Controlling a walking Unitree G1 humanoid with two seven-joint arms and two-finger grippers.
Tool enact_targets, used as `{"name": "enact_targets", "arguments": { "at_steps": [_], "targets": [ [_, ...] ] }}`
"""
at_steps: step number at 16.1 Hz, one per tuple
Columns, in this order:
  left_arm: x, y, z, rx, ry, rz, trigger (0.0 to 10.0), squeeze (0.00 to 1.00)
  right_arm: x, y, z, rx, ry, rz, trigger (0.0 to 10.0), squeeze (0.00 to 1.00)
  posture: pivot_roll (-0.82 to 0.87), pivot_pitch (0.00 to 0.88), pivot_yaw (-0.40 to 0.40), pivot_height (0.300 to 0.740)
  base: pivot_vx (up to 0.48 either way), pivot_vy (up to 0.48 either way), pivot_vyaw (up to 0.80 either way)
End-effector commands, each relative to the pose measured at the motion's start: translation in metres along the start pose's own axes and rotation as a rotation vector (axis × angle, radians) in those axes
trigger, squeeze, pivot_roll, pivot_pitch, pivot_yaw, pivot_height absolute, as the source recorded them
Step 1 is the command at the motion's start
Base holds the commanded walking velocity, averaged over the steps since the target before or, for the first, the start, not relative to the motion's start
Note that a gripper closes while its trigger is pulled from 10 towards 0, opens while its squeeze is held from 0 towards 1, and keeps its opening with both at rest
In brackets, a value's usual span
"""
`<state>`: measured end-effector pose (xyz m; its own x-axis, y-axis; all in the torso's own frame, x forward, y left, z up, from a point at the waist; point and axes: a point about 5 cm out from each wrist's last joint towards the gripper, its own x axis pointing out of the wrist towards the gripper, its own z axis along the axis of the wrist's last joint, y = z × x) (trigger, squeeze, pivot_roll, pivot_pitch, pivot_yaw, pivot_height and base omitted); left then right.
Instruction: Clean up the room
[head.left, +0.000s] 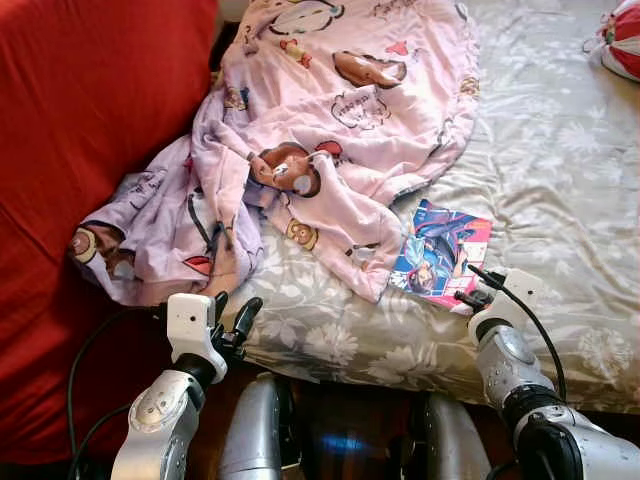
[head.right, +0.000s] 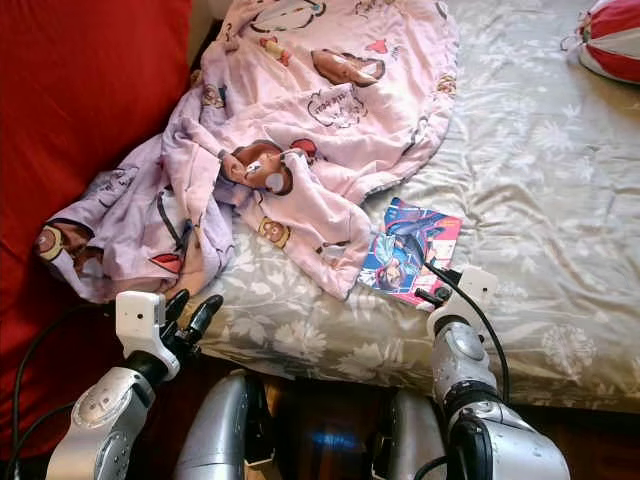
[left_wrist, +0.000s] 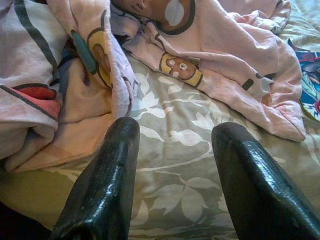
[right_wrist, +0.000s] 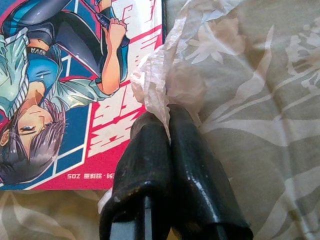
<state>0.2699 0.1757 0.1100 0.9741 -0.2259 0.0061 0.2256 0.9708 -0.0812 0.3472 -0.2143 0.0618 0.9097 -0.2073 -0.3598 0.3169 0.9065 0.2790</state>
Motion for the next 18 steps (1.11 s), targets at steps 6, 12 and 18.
{"name": "enact_targets", "arguments": {
  "at_steps": [6,12,18],
  "targets": [
    [0.005,0.005,-0.015,-0.015,0.031,0.012,10.0,0.0,-0.004,-0.012,-0.007,0.022,-0.031,-0.063,0.0,0.0,0.13,0.109,0.048,0.601,0.0,0.0,0.0],
    [0.026,0.004,-0.016,-0.029,0.001,0.03,10.0,0.0,-0.011,-0.015,0.018,-0.077,-0.29,-0.064,0.0,0.0,0.07,0.087,0.04,0.601,0.0,0.0,0.0],
    [0.022,0.014,-0.03,-0.061,0.019,0.093,10.0,0.0,-0.054,-0.005,-0.054,-0.22,-0.258,0.083,10.0,0.0,0.04,0.0,0.029,0.601,0.0,0.0,0.0]
  ]
}}
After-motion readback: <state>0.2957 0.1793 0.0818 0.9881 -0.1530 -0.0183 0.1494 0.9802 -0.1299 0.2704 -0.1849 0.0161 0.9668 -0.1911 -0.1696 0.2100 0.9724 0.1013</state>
